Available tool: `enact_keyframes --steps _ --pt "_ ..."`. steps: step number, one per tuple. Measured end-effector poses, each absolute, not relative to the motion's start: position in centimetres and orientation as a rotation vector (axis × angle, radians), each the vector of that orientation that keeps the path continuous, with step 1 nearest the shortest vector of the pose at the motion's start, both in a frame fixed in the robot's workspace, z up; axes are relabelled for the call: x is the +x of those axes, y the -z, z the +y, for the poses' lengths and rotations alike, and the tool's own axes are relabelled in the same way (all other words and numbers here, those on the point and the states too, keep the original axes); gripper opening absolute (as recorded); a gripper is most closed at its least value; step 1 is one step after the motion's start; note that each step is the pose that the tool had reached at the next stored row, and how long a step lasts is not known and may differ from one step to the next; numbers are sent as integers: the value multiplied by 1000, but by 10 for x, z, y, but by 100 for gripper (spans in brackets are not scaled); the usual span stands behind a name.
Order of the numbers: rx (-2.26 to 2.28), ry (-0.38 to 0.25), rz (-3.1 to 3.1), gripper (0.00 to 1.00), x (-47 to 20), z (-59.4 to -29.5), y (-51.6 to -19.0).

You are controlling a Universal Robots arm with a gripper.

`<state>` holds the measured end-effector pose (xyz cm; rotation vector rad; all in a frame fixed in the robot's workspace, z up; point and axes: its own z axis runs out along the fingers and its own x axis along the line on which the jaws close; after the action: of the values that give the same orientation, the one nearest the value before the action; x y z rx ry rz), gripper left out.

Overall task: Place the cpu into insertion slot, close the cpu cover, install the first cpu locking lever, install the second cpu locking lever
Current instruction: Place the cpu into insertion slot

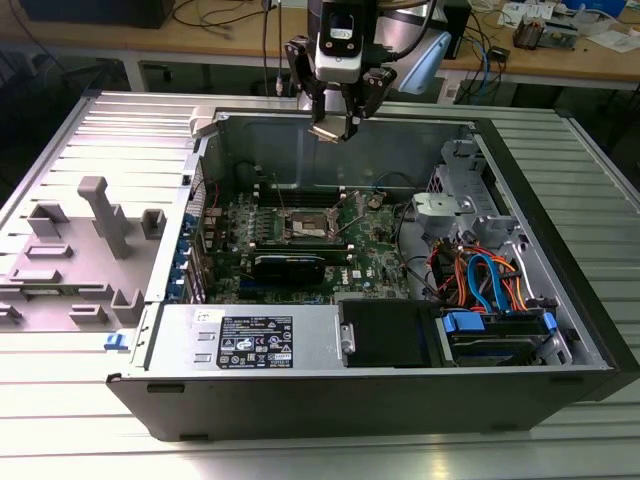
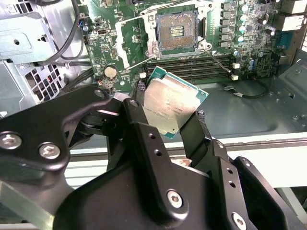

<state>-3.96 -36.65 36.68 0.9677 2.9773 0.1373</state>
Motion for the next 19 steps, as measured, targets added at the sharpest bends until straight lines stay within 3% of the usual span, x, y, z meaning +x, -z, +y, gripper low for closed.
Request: enact_keyframes --steps 19 --pt "1047 -137 2948 54 -40 -367 -367"
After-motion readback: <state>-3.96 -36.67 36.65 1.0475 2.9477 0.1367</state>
